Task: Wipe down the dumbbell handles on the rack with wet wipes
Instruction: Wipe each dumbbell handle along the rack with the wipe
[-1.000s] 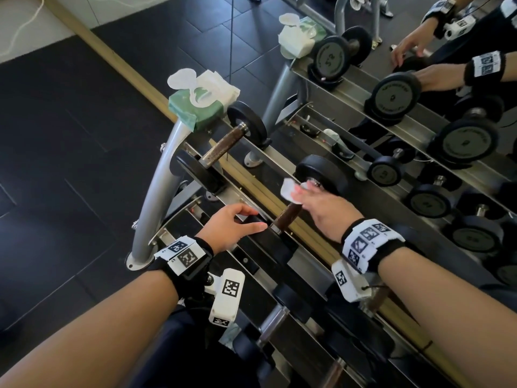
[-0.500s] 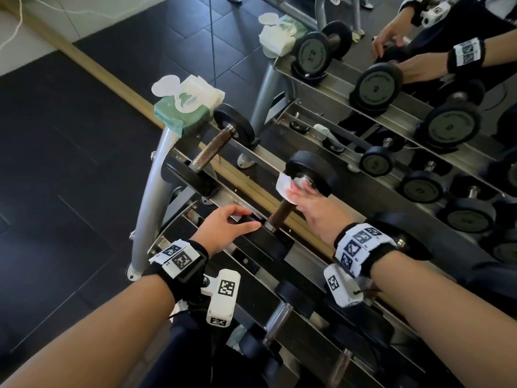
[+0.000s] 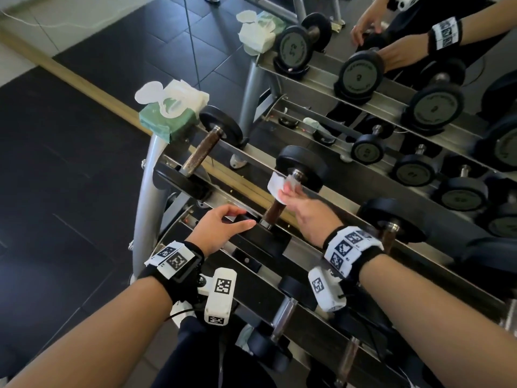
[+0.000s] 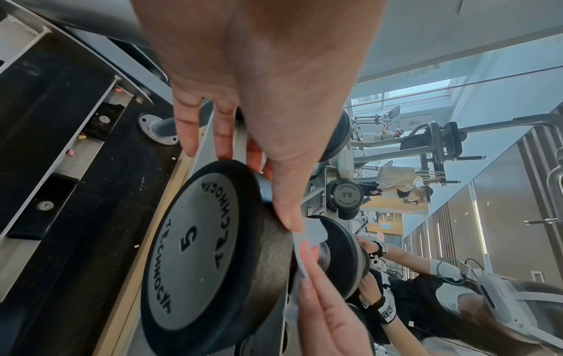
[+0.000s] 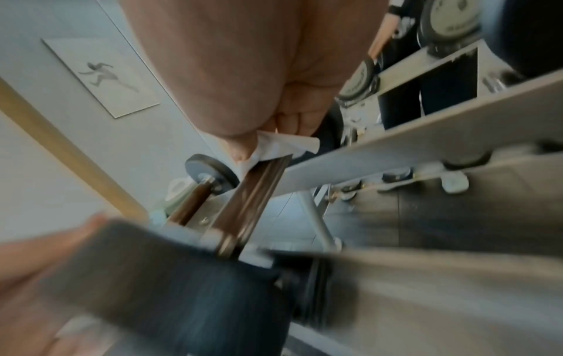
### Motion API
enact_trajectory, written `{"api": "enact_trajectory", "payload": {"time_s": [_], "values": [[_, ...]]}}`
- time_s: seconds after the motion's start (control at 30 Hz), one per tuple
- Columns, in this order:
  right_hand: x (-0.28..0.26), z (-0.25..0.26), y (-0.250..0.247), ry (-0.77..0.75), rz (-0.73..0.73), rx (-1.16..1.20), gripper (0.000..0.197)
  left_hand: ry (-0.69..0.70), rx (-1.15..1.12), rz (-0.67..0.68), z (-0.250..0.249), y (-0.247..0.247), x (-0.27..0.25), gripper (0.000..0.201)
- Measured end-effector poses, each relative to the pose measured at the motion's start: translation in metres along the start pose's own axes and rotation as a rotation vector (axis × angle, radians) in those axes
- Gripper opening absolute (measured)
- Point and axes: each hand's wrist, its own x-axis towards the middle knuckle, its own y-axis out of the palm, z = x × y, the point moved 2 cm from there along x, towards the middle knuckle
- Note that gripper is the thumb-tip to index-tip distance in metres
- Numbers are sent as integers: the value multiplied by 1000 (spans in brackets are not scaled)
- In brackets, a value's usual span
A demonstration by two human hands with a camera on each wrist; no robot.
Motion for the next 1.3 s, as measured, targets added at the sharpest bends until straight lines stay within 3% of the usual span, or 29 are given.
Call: {"api": "enact_trajectory", "payload": {"time_s": [0.13,0.27,0.37,0.53,0.6,0.67,0.77,0.83,1.1,1.3], "values": [[-24,13,35,-12,83,106,68,13,2,-3,-3,0,-3,44],[-15,6,24,82,-46,332,54,22,15,14,-4,-1,-3,43],[-5,5,21,141,-121,303,47,18,3,20,-2,-1,-3,41],[-20,17,29,81,9,195,46,37,-6,14,-2,0,-4,40],[-32,14,24,134,10,230,38,37,1,23,-3,-1,-4,41],[-42,11,15,270,-92,385,26,31,10,26,-4,-2,-4,42],[-49,1,9,481,-416,500,31,28,0,37,-4,-2,-4,41],[-47,-3,10,550,-543,534,33,31,-5,43,-3,-2,-3,39],[0,0,31,512,-704,812,31,63,8,7,2,-1,1,35],[1,-1,44,413,-584,953,37,58,-5,23,5,-1,3,36]]}}
